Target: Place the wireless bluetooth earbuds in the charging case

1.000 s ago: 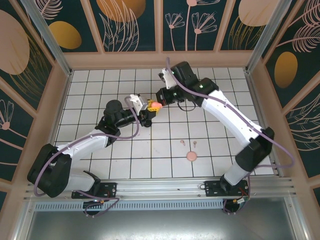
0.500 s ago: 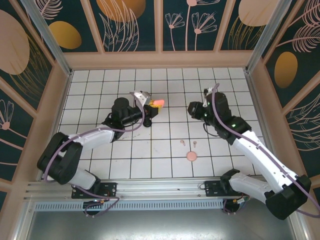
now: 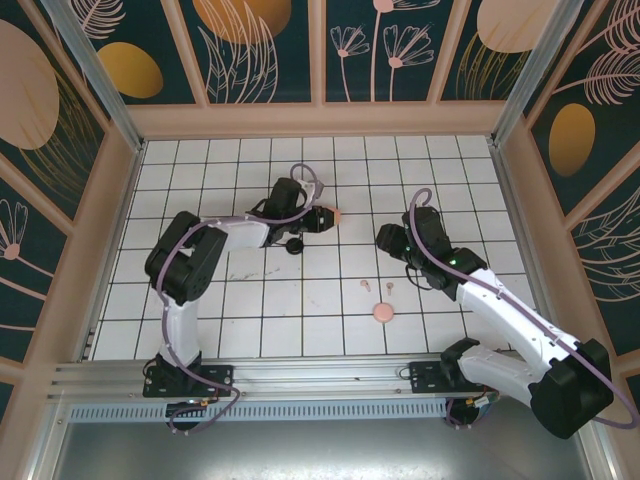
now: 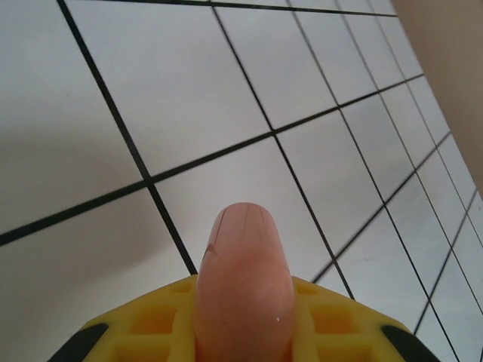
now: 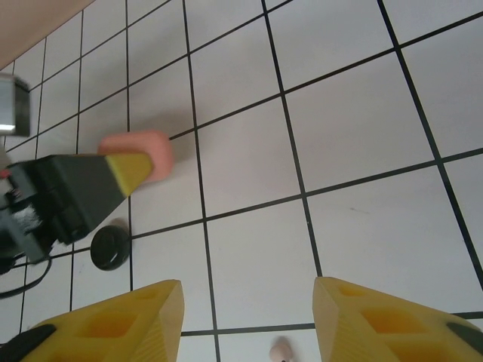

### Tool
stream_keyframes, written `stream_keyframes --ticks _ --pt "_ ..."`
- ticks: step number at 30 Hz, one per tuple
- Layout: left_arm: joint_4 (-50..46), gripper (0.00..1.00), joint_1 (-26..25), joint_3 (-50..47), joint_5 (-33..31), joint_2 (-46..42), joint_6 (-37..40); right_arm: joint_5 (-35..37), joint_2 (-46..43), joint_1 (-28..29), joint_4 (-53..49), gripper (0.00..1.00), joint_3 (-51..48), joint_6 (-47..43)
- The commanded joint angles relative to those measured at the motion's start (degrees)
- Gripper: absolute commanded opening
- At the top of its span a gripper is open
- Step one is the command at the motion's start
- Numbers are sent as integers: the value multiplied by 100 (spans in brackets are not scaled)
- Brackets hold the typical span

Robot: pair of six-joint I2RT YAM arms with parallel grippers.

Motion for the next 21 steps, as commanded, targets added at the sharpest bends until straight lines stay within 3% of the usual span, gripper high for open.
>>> stream_keyframes --ticks 1,8,16,20,21 --pt "-765 1 6 552 -73 383 -443 98 -79 9 117 52 61 -56" --pt "-1326 18 10 1136 -190 981 -385 53 -74 9 92 59 212 -146" --pt "-1789 44 8 1108 -801 709 208 112 -40 9 -86 70 441 -301" --pt "-1890 59 24 1124 -1021 443 460 167 -39 5 -284 73 521 -339" --pt "-1932 70 37 1131 -1123 360 532 176 -43 9 -332 73 531 -348"
